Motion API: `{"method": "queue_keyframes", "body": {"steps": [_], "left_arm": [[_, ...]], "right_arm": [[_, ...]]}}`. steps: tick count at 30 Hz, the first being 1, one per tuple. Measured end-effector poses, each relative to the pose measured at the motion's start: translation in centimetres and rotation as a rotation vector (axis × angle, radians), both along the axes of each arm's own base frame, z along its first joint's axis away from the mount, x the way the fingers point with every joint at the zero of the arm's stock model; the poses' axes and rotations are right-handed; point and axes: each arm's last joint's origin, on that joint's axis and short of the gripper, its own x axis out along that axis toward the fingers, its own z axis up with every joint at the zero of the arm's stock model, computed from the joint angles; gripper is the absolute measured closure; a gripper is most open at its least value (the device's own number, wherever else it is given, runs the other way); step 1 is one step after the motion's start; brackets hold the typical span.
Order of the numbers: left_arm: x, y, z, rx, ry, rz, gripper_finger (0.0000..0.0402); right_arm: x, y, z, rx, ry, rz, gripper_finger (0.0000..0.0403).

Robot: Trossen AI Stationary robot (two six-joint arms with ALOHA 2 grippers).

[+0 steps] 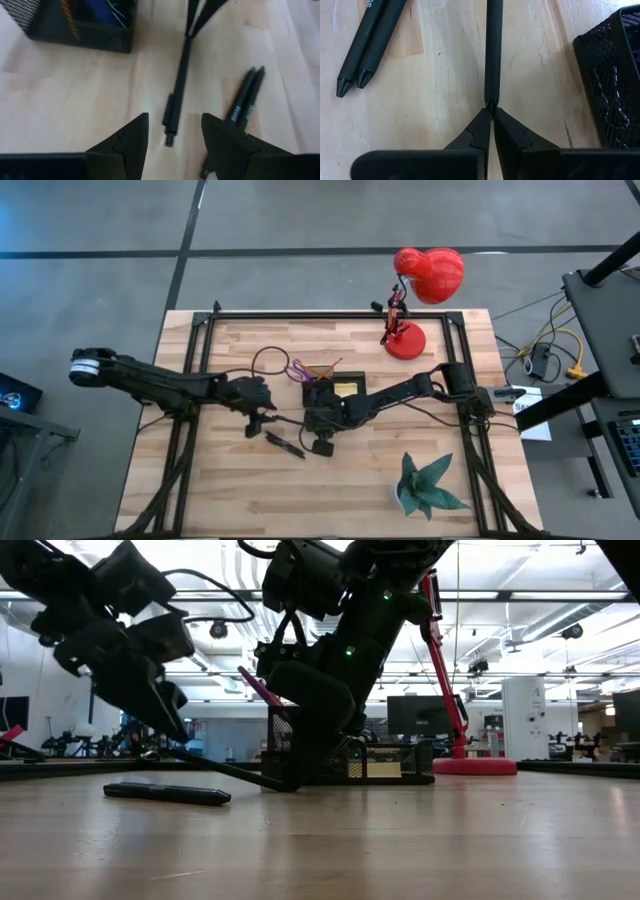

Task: Pick and place office supplies into organizer
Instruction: Put the top black pen into the black desk organizer

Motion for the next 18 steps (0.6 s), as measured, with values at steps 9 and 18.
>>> {"method": "queue_keyframes", "body": {"steps": [9,18], "left_arm": [[0.4,-0.1,-1.6,0.030,0.076,-0.074,0.0233],[1.7,-0.1,-1.9,0.021,0.005,-0.062,0.0233]], "right_arm": [[0.0,0.0,0.0,0.002,0.000,-0.002,0.0390],[0.0,0.0,0.0,0.002,0.000,-0.003,0.0390]]}}
